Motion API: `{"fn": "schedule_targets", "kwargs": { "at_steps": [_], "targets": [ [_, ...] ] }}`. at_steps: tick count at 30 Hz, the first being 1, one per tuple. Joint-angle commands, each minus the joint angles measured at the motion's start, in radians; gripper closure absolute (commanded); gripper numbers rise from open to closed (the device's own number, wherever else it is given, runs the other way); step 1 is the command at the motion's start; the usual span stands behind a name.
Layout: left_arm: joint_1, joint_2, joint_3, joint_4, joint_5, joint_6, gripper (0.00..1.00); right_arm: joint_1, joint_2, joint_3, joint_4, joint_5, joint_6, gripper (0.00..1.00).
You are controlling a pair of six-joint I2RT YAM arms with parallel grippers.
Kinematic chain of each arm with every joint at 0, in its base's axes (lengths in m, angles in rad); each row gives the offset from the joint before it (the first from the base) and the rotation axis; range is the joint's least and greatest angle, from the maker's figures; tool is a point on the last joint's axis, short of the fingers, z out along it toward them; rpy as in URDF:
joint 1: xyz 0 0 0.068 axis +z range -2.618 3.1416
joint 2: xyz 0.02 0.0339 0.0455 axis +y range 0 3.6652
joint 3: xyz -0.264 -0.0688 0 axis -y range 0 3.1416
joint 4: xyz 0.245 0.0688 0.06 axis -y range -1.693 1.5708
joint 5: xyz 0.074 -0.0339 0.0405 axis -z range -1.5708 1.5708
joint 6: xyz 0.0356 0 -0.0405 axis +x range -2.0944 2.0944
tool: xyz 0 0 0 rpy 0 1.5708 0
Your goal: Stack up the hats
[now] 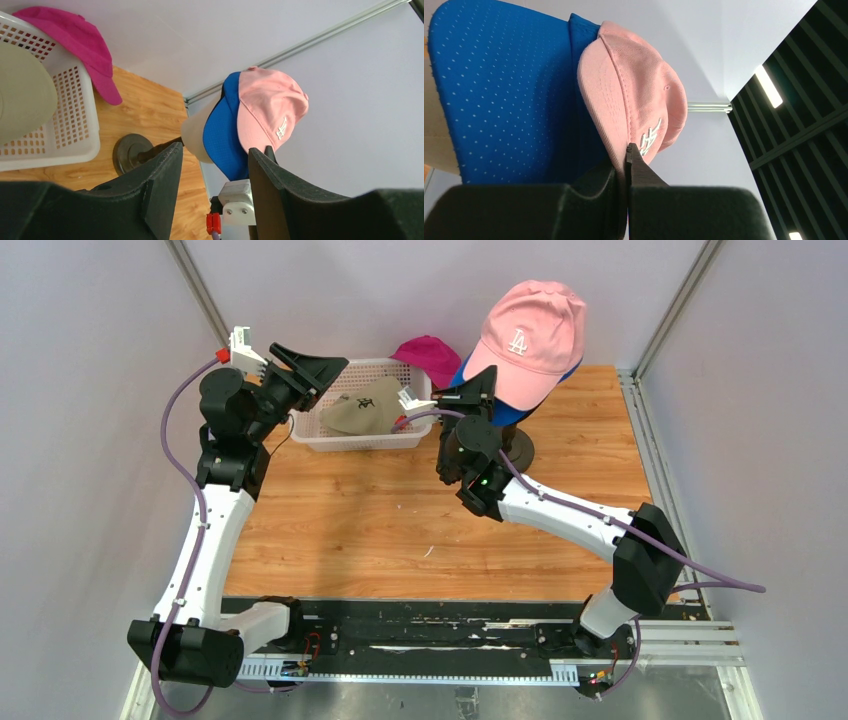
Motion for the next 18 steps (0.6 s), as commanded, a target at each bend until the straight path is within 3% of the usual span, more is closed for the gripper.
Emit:
{"fn": "schedule_targets", "kwargs": {
  "at_steps": [1, 18],
  "targets": [
    [0.005, -0.011, -0.012, 0.007, 0.005, 0.013, 0.45, 0.012, 0.019, -0.02, -0.044, 0.051, 0.095, 0.99],
    [0.006, -0.009, -0.021, 0.018, 0.006, 0.008, 0.45, 0.037, 0.062, -0.029, -0.099, 0.085, 0.211, 0.96]
  ]
}}
